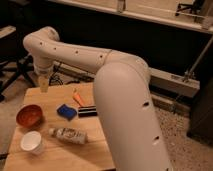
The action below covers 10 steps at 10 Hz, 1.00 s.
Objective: Push the ceramic bowl across the table
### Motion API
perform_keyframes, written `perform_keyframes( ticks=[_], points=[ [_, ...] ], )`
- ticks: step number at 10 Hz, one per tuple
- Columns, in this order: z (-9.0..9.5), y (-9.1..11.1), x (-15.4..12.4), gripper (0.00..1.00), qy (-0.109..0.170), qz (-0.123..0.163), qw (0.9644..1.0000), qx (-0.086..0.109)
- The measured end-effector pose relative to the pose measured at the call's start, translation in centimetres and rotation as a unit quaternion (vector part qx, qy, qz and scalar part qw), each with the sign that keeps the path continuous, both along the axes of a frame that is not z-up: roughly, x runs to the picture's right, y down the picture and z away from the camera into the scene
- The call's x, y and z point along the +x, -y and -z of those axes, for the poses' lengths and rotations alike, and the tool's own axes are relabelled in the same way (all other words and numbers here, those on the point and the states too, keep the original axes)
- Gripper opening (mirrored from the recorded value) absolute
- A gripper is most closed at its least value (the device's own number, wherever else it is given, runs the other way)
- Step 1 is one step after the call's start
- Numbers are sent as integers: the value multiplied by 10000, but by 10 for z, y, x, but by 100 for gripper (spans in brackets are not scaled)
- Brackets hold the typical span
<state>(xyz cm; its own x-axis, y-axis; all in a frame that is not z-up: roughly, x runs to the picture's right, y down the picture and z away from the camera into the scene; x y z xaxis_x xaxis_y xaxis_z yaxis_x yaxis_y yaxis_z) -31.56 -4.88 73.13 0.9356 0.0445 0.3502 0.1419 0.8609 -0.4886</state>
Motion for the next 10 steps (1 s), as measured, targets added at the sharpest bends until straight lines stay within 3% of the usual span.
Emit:
perform_keyframes(
  ticks=[3, 6, 10],
  points=[
    [-10, 8, -8, 75, -233, 133, 9996, -3],
    [-30, 18, -37, 75, -359, -123, 9991, -179],
    [-55, -2, -102, 41, -209, -553, 9966, -572]
  ],
)
